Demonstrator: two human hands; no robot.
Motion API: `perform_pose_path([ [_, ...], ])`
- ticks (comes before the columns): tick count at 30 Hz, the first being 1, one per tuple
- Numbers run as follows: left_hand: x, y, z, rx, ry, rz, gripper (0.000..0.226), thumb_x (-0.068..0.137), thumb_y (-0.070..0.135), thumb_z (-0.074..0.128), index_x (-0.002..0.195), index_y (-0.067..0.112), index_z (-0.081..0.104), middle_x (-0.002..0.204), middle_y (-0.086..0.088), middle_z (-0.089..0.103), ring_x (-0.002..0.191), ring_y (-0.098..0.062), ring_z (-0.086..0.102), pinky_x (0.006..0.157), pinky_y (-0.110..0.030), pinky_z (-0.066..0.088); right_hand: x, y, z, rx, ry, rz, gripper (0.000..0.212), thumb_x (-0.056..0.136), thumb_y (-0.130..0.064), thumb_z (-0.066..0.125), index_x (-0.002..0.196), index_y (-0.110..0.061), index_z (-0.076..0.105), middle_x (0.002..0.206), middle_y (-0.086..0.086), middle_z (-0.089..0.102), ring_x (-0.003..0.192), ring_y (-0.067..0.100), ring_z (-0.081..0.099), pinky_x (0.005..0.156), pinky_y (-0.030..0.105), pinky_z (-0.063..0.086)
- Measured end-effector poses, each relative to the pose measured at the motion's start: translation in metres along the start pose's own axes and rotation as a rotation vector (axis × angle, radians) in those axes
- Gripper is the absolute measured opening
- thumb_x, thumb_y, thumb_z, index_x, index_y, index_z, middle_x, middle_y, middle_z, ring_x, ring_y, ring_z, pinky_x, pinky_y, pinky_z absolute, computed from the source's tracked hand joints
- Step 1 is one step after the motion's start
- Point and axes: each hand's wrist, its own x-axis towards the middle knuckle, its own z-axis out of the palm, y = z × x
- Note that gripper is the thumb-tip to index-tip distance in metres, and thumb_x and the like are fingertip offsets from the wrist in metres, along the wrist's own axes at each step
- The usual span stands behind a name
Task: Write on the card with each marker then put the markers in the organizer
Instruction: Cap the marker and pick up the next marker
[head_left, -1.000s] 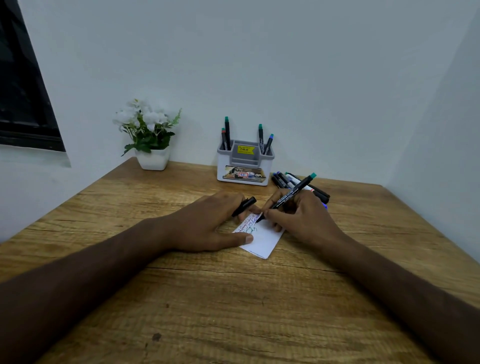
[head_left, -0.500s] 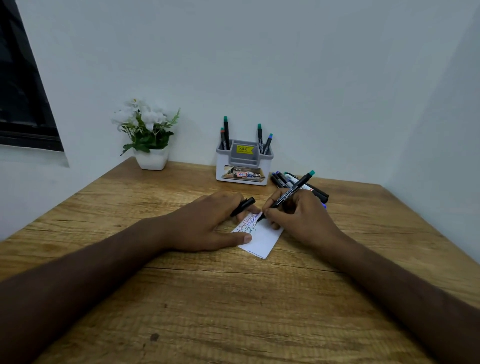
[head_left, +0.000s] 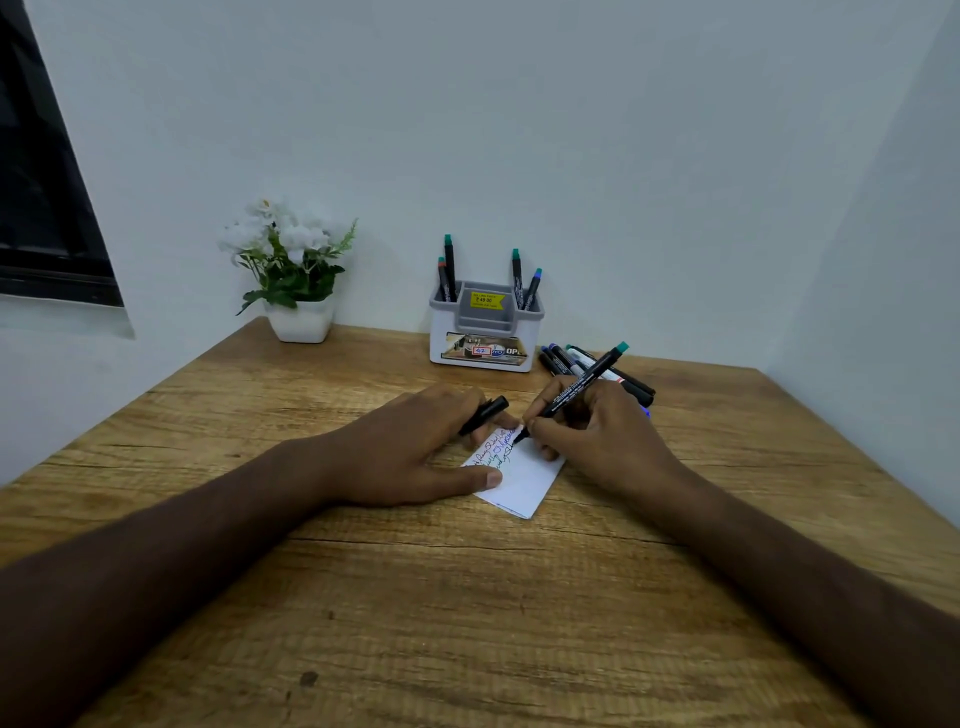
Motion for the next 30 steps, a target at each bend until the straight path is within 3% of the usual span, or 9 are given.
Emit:
perform_pose_path([
  [7,-0.0017,0.0017,-0.0009,-0.022,0.01,0.022,0.037,0.092,0.078,0.05,0.11,0.048,0.039,0.109,0.017,0.052,0.1,-0.002,0.049,0.086,-0.036,0.049,0.0004,0.0026,0.0004,0.026,0.015,0.01,0.007,0.092,-0.019,0.075,0.092,-0.025,0.077,0.077,0.001,0.08,0.076,0.016,0.078,0.085,0.049,0.064],
  [12,-0.002,0.0017,-0.0011,-0.019,0.014,0.021,0.045,0.092,0.079,0.049,0.112,0.04,0.042,0.109,0.015,0.053,0.1,-0.004,0.05,0.086,-0.038,0.051,-0.0009,0.0011,-0.0004,0.051,0.007,-0.001,0.007,0.094,-0.018,0.076,0.093,-0.024,0.079,0.079,0.001,0.081,0.075,0.014,0.078,0.082,0.04,0.065],
  [17,-0.0013,0.001,-0.0013,-0.01,0.002,0.023,0.041,0.095,0.074,0.054,0.115,0.04,0.042,0.109,0.019,0.051,0.101,0.003,0.048,0.081,-0.029,0.044,-0.0001,0.0016,-0.0004,0.053,0.008,0.002,0.009,0.094,-0.015,0.074,0.091,-0.022,0.077,0.078,0.005,0.08,0.072,0.014,0.076,0.08,0.042,0.065],
  [20,-0.0005,-0.0006,-0.0003,-0.001,0.003,0.023,0.04,0.096,0.074,0.054,0.114,0.039,0.043,0.109,0.018,0.052,0.099,0.002,0.048,0.08,-0.029,0.045,-0.0005,0.0014,-0.0008,0.053,0.003,0.004,0.01,0.094,-0.014,0.074,0.091,-0.023,0.077,0.077,0.004,0.08,0.071,0.012,0.076,0.077,0.036,0.064],
  [30,0.0003,-0.0003,-0.0003,0.0,0.001,0.01,0.039,0.094,0.076,0.053,0.111,0.043,0.04,0.108,0.018,0.052,0.098,0.002,0.048,0.08,-0.031,0.047,-0.0014,0.0018,-0.0008,0.069,0.033,0.023,0.007,0.095,-0.016,0.075,0.094,-0.022,0.078,0.074,0.003,0.08,0.072,0.013,0.077,0.083,0.038,0.064],
])
